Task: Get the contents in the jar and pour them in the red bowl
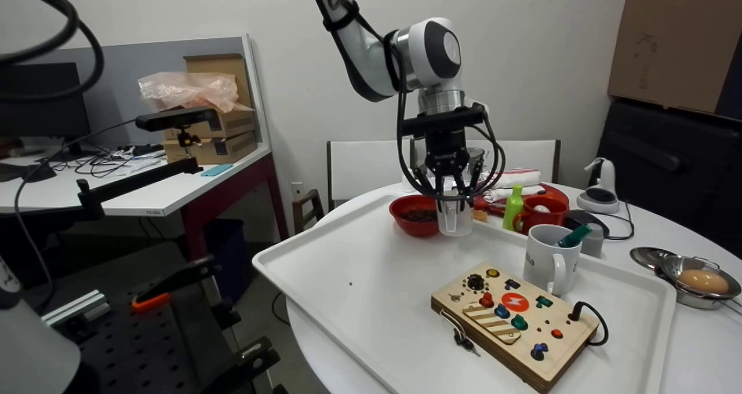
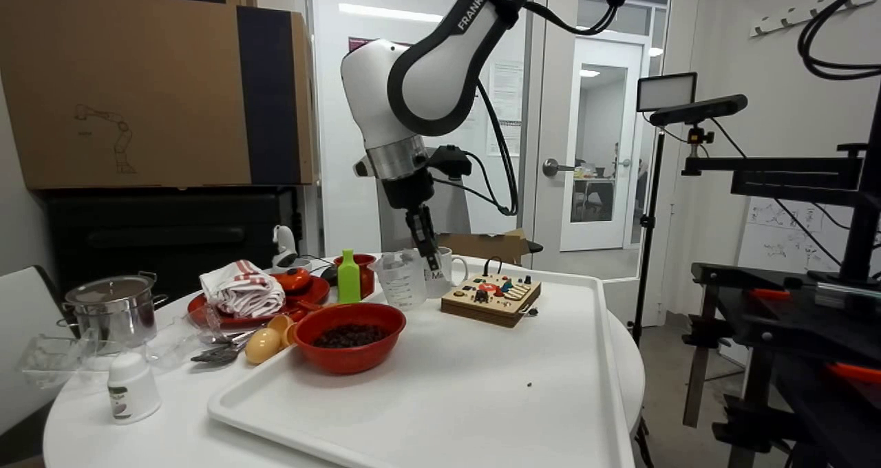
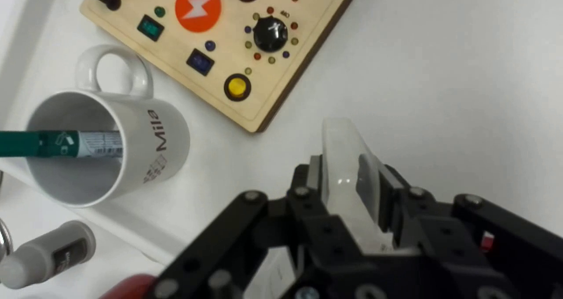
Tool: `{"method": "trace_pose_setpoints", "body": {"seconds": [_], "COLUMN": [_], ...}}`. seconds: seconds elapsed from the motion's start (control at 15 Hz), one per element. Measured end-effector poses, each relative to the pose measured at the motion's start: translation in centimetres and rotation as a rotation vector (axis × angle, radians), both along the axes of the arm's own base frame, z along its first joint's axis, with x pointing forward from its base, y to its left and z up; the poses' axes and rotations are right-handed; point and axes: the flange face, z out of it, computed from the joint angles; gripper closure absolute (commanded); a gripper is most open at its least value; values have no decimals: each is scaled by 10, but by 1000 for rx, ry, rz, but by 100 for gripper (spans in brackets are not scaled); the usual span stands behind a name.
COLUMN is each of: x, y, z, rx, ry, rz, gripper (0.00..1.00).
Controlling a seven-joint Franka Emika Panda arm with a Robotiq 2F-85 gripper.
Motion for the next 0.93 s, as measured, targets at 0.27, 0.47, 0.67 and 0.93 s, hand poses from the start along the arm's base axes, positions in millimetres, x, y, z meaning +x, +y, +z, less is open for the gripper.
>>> {"method": "trace_pose_setpoints", "body": {"seconds": [0.27,0.47,0.67,0.93], "x": [10,13,12,10], "y": [-11,-12,-8,-11], "z": [2,0,-13,-36], "rx": [51,83,111,129], "ry": [-93,-127,-147,-195], "rz": [-57,-96,-149,-244], "gripper": [93,93,93,93]}}
